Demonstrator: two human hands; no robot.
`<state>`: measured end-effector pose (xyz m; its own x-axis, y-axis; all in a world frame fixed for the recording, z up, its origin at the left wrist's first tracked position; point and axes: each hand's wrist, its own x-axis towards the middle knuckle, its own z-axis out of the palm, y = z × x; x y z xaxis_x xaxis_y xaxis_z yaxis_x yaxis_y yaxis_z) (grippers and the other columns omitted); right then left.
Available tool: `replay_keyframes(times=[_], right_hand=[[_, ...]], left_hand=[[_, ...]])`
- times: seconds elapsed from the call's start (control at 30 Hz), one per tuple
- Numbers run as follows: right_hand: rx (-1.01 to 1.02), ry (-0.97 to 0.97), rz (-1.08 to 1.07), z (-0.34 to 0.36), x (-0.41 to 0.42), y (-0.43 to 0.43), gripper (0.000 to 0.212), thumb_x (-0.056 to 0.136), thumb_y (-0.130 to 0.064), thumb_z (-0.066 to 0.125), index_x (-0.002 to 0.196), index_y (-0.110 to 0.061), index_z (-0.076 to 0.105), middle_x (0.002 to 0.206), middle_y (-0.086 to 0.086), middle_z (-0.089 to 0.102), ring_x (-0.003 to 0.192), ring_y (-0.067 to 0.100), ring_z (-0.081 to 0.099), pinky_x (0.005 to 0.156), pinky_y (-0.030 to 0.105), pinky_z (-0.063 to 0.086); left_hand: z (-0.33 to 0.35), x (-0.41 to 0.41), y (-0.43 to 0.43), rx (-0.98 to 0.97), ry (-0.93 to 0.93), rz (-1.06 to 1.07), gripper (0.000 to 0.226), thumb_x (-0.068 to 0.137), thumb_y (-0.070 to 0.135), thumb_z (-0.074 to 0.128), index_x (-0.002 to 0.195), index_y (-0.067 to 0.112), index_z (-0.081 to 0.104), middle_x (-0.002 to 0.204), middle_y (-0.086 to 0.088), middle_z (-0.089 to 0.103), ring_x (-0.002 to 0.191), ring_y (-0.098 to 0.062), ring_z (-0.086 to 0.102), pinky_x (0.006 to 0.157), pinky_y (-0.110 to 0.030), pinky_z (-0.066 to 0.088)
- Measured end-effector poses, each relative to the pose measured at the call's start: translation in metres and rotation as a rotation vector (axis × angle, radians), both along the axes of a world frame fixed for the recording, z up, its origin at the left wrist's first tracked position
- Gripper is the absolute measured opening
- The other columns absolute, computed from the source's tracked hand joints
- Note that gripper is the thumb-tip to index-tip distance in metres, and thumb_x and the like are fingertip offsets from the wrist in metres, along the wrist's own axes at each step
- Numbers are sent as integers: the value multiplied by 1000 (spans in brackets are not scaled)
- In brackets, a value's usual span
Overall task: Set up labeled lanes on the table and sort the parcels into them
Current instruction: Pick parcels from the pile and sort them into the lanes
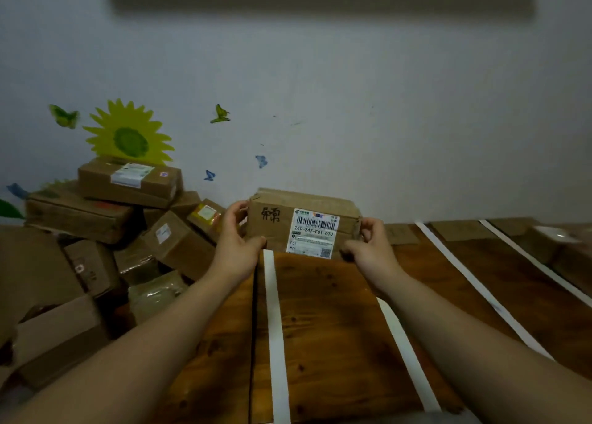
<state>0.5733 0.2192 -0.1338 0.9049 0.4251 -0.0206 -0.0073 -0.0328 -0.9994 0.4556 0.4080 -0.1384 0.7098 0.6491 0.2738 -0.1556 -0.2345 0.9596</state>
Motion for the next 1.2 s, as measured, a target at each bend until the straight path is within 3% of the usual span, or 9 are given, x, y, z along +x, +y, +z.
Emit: replay_keyframes(times=[0.13,0.27,0.4,0.53,0.63,0.77,0.9,1.0,1.2], right_hand=[[-228,13,-106,0,5,-30,41,96,-53,41,114,-21,58,111,5,62,102,22,59,90,41,50],[-299,25,-177,3,22,-67,55,91,-68,28,94,-26,62,96,2,66,89,17,60,72,33,45],[-298,-8,-228,8,44,-116,48,92,-64,32,96,-27,61,91,-1,64,83,14,58,60,29,39],[-348,-76,-139,4,83,-189,18,97,-34,48,105,-27,62,101,-5,64,87,9,58,76,30,50],[-397,-63,-94,-9,110,-246,45,90,-16,61,133,-15,48,95,-10,56,84,6,57,73,23,48],[-456,-29,-100,-28,142,-303,57,89,-16,64,140,-16,39,131,4,55,109,17,56,84,28,47],[-440,7,-121,-52,174,-331,53,90,-22,63,139,-19,42,131,3,55,104,13,55,76,24,47],[-476,22,-163,-67,200,-340,48,91,-29,61,136,-21,46,135,3,51,113,18,54,90,34,48],[-453,-26,-185,-79,278,-351,58,90,-24,62,141,-28,37,124,-14,53,97,1,46,71,17,40]], left_hand=[[-2,13,-16,-28,189,-8,19,96,40,44,111,29,50,100,12,57,90,-4,55,69,-24,50],[-1,34,-47,61,310,-5,27,96,46,38,100,26,57,98,4,61,93,-14,56,82,-37,47],[6,66,-94,63,315,-12,30,94,52,36,100,27,51,96,6,57,90,-13,54,80,-37,48],[2,110,-158,49,329,-37,12,93,27,53,99,18,48,94,-1,57,83,-15,58,67,-30,52],[-8,145,-214,40,320,-69,25,88,6,57,102,19,40,94,1,54,76,-11,58,47,-15,45],[-30,183,-269,7,360,-155,21,89,6,57,103,14,45,104,-7,56,87,-22,62,68,-33,56],[-52,215,-298,2,384,-202,25,88,8,60,104,20,44,100,6,55,86,-14,61,65,-27,54],[-66,245,-309,-17,401,-234,28,88,9,60,105,25,44,101,9,55,90,-8,59,68,-23,52],[-88,334,-321,-44,460,-302,37,88,5,58,119,21,44,111,8,52,104,-14,55,79,-26,52]])
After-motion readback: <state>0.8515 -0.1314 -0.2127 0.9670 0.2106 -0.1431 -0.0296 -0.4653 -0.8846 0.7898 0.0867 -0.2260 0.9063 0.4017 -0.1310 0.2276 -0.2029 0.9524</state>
